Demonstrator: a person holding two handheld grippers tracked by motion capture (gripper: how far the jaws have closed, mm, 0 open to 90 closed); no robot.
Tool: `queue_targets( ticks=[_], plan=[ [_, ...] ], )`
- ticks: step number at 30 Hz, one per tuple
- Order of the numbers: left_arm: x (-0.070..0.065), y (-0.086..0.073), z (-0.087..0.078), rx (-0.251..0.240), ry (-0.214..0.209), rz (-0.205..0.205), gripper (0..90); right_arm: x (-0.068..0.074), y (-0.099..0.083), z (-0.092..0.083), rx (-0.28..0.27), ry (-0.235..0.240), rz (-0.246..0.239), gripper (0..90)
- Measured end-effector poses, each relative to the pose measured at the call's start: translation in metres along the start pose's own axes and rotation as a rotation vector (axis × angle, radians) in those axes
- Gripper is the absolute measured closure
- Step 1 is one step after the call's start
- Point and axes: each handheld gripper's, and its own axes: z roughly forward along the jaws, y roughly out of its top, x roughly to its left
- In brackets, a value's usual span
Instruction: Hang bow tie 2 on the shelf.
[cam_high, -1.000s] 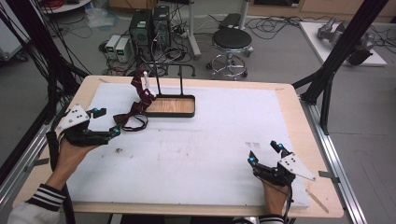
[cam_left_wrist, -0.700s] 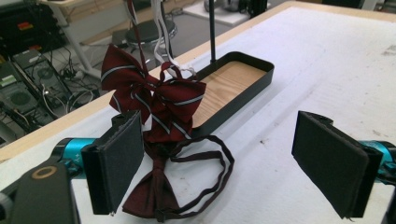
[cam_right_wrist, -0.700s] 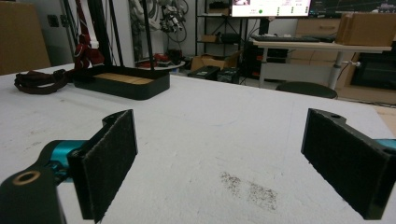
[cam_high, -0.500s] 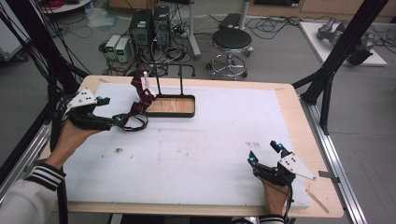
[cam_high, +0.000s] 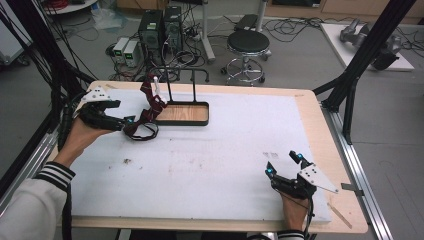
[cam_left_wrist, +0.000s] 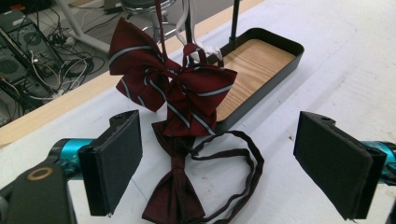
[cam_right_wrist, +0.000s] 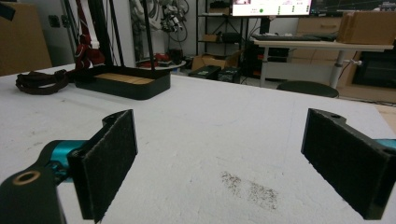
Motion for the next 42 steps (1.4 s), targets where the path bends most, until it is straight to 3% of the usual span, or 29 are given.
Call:
queue_targets(
  ticks=[9,20,24,30,34,42],
  plan=[
    [0.008,0.008,0.013,0.049,-0.025,-0.002,16.0,0.000,0.000,0.000,0.000,0.002,0.006,9.7],
    [0.026,0.005,0.025,0.112,0.021,-0.060,15.9,0.000,0.000,0.000,0.000,0.003,0.009,9.7],
    [0.032,0.005,0.031,0.156,0.024,-0.081,16.0,0.000,0.000,0.000,-0.001,0.003,0.010,9.7],
    [0.034,0.007,0.041,0.211,0.029,-0.079,16.4,-0.001,0.000,0.000,-0.001,0.002,0.009,9.7],
    [0.035,0.002,0.054,0.280,0.029,-0.073,17.6,-0.001,0.000,0.000,-0.002,0.001,0.005,9.7],
    [0.040,-0.007,0.065,0.357,0.015,-0.095,21.6,-0.001,0.000,0.000,-0.003,0.000,0.007,9.7]
  ],
)
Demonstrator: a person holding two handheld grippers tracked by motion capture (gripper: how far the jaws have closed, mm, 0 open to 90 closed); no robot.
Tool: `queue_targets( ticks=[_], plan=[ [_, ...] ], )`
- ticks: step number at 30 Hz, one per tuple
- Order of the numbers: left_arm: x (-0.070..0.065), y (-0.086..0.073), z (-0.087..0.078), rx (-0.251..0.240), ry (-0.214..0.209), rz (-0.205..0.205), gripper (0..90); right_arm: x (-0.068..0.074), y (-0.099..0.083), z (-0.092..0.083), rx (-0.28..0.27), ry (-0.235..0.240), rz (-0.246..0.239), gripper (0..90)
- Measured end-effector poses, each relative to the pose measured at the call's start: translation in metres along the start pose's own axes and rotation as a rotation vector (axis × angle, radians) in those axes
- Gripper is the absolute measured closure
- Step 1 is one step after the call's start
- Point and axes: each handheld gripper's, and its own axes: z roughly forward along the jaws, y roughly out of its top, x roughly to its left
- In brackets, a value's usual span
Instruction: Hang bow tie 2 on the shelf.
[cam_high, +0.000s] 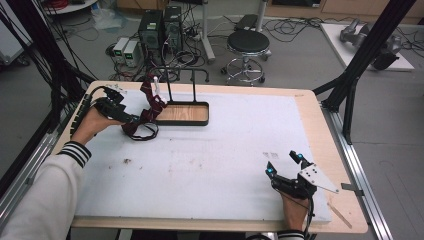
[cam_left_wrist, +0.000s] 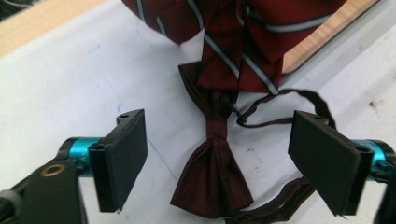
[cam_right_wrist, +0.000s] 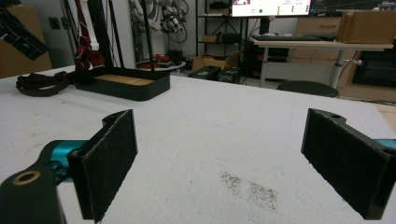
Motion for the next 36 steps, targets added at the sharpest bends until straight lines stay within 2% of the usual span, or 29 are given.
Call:
queue_targets(
  ticks=[5,9,13,27,31,36],
  plan=[
    [0.000,-0.002,0.010,0.077,0.016,0.009,22.4,0.000,0.000,0.000,-0.001,-0.004,-0.003,9.7],
    [0.000,-0.002,0.014,0.095,0.027,0.015,25.9,0.000,0.000,0.000,-0.003,-0.006,-0.005,9.7],
    [0.001,-0.003,0.021,0.121,0.005,0.009,26.4,0.000,0.000,0.000,-0.004,-0.008,0.001,9.7],
    [-0.002,-0.003,0.035,0.152,-0.026,0.033,33.6,0.000,0.000,0.000,-0.004,-0.007,0.001,9.7],
    [-0.004,-0.001,0.038,0.180,-0.035,0.039,39.0,0.000,0.000,0.000,-0.004,-0.009,0.000,9.7],
    [-0.009,0.006,0.038,0.173,-0.039,0.048,46.5,0.000,0.000,0.000,-0.004,-0.008,0.000,9.7]
  ],
)
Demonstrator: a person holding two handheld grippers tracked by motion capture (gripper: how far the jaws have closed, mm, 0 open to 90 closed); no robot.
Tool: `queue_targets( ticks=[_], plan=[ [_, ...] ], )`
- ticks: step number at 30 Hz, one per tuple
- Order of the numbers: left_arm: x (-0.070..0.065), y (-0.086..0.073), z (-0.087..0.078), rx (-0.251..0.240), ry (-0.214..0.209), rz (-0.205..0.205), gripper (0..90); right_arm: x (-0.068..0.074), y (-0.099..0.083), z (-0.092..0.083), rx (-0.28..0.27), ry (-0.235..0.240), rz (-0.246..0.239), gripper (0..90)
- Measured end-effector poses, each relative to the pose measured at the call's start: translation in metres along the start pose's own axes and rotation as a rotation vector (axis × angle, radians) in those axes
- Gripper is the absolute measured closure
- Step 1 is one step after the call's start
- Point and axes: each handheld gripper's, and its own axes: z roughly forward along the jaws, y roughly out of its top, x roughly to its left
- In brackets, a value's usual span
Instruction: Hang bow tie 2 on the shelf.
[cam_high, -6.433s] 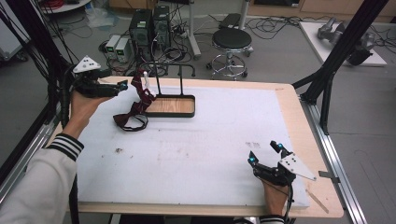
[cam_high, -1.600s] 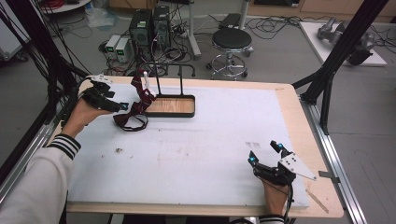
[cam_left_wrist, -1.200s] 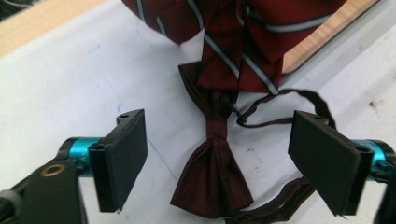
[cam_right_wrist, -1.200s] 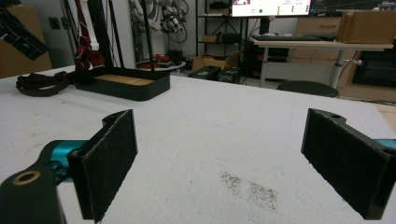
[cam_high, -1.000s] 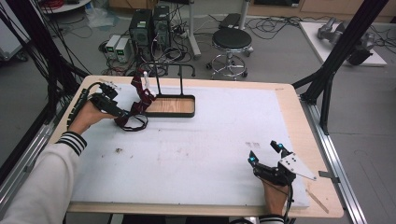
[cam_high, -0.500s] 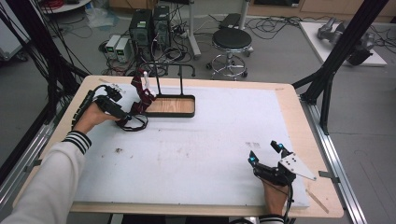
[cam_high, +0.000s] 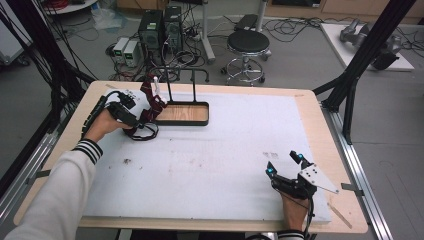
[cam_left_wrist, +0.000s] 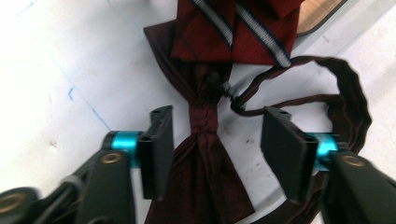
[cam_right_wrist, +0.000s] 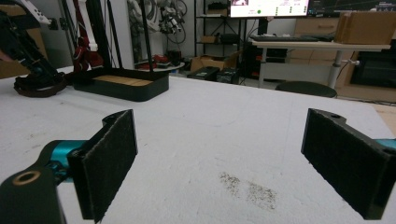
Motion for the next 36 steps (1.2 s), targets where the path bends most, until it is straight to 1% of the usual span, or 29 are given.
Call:
queue_targets(
  ticks=[4,6,7,15,17,18,21,25,26,28,29,31,33,36],
  plan=[
    [-0.0001,0.0016,0.0010,0.008,0.010,-0.007,46.5,0.0000,0.0000,0.0000,-0.001,0.001,0.003,9.7],
    [0.0009,0.0009,0.0016,0.020,0.017,-0.010,46.5,-0.0001,0.0000,0.0001,-0.001,0.001,0.002,9.7],
    [0.0017,0.0004,0.0019,0.025,0.013,-0.010,46.5,0.0000,0.0000,0.0001,0.000,0.001,0.003,9.7],
    [0.0036,-0.0008,0.0043,0.043,0.017,-0.023,52.4,-0.0002,0.0000,0.0001,0.000,0.002,0.002,9.7],
    [0.0036,-0.0011,0.0049,0.043,0.009,-0.029,52.7,-0.0004,0.0001,0.0001,-0.001,0.001,0.001,9.7],
    [0.0044,-0.0012,0.0048,0.039,0.004,-0.027,51.4,-0.0001,0.0000,0.0000,0.000,0.000,0.002,9.7],
    [0.0060,-0.0021,0.0037,0.033,-0.013,-0.037,43.9,-0.0002,0.0000,0.0001,0.000,0.002,0.002,9.7],
    [0.0066,-0.0031,0.0026,0.034,-0.012,-0.032,42.0,-0.0003,0.0000,0.0003,0.001,0.001,0.000,9.7],
    [0.0066,-0.0033,0.0031,0.037,-0.015,-0.023,41.7,-0.0001,0.0001,0.0002,0.002,0.001,0.000,9.7],
    [0.0059,-0.0031,0.0044,0.040,-0.024,-0.019,39.7,0.0003,0.0000,0.0000,0.005,0.002,0.004,9.7],
    [0.0054,-0.0029,0.0050,0.044,-0.020,-0.014,39.7,-0.0001,0.0001,0.0002,0.002,0.001,-0.001,9.7],
    [0.0047,-0.0025,0.0067,0.051,-0.014,-0.010,41.3,0.0000,0.0000,0.0001,0.004,0.001,0.002,9.7],
    [0.0044,-0.0025,0.0076,0.052,-0.013,-0.007,45.2,-0.0001,0.0000,0.0002,0.003,0.001,0.000,9.7],
    [0.0044,-0.0024,0.0091,0.065,-0.005,-0.003,48.9,-0.0001,0.0001,0.0002,0.001,0.001,0.002,9.7]
  ],
)
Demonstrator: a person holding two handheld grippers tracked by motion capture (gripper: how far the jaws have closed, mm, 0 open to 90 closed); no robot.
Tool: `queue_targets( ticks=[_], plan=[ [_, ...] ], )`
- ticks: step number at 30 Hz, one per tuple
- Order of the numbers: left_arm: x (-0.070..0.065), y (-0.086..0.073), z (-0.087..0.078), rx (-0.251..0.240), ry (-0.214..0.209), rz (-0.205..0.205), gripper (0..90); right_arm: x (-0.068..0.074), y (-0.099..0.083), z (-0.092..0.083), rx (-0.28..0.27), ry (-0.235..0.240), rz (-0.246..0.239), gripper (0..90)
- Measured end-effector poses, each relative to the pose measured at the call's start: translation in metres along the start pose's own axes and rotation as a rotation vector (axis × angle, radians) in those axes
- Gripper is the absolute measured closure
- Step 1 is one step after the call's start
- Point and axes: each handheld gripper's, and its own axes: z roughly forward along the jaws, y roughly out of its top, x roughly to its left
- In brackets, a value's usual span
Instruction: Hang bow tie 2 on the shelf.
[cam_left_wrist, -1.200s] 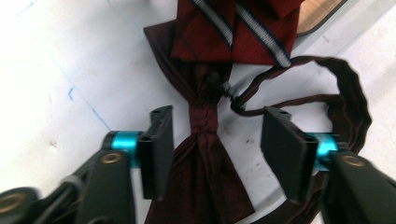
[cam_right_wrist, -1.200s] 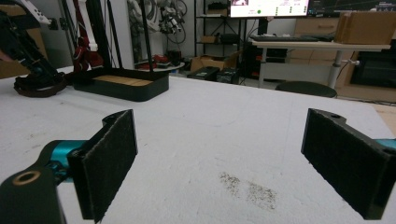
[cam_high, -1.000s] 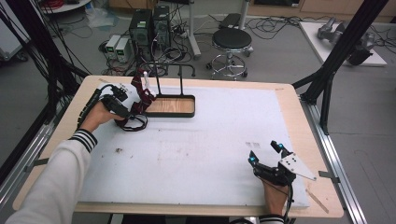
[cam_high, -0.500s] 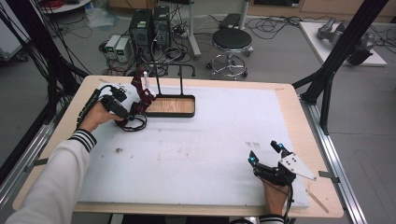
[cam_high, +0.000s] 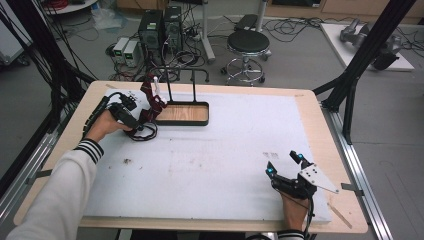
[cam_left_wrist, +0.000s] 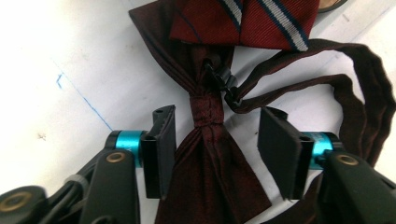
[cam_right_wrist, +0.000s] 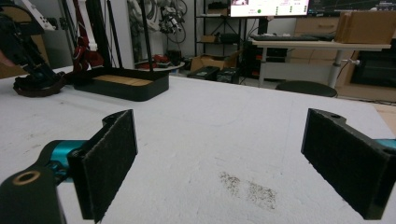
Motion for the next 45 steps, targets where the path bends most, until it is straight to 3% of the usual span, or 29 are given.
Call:
queue_targets(
  ticks=[12,24,31,32,35,45],
  plan=[
    [0.000,0.000,-0.001,0.010,0.004,-0.005,74.2,0.000,0.000,0.000,0.001,-0.001,-0.006,9.7],
    [-0.003,-0.004,-0.005,-0.017,0.024,-0.025,77.6,0.001,0.000,0.000,0.005,0.001,0.001,9.7],
    [-0.004,-0.008,-0.020,-0.076,0.049,-0.039,77.6,0.001,0.000,0.000,0.004,0.003,0.000,9.7],
    [-0.005,-0.010,-0.024,-0.097,0.072,-0.041,77.6,0.001,0.000,0.000,0.004,0.003,-0.002,9.7],
    [-0.006,-0.015,-0.031,-0.134,0.087,-0.060,77.6,0.001,0.000,0.000,0.005,0.003,-0.002,9.7],
    [-0.009,-0.027,-0.047,-0.190,0.137,-0.089,77.6,0.001,0.000,0.000,0.002,0.005,-0.005,9.7]
  ],
)
